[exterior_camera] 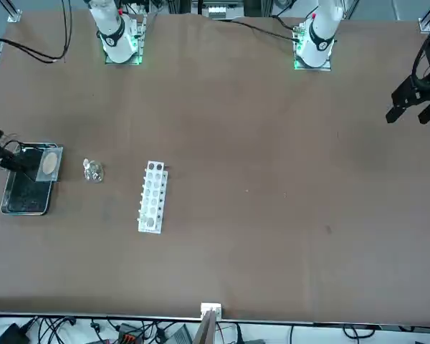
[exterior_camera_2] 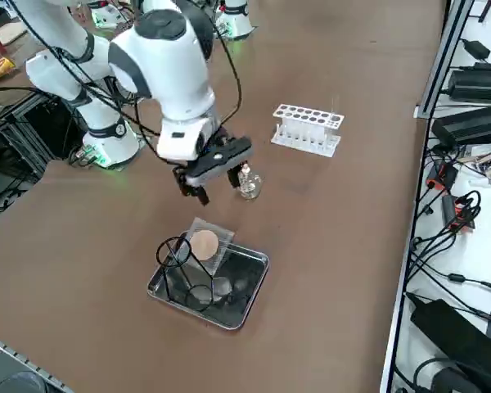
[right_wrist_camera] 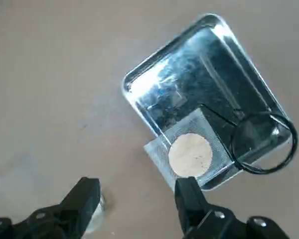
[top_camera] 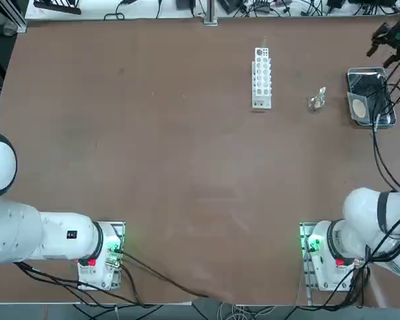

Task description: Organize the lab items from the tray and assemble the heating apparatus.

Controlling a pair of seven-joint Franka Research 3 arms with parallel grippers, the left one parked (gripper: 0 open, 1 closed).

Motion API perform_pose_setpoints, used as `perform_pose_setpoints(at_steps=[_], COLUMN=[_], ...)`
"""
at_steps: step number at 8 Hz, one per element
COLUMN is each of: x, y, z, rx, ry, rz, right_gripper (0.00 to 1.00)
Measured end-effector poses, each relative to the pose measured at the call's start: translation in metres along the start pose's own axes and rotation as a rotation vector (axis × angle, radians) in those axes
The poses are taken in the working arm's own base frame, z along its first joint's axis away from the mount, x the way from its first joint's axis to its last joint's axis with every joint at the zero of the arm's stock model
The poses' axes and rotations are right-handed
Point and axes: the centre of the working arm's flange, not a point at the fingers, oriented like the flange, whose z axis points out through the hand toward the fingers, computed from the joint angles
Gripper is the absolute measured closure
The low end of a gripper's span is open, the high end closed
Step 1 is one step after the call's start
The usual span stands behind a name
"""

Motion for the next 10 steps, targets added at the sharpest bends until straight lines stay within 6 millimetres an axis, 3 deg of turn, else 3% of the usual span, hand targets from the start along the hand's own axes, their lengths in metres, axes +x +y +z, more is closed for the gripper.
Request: perform_pose_setpoints(at_steps=[4,8,10], x=[0.026,0.028,0.028], y=[0.05,0.083,0.096], z=[0.024,0.057,0.063], rx=[0.034,0.039,0.041], ry=[0.023,0.001,0.01], rz=[0.299,0.372,0.364], right_gripper=[0.13,0.18,0.23])
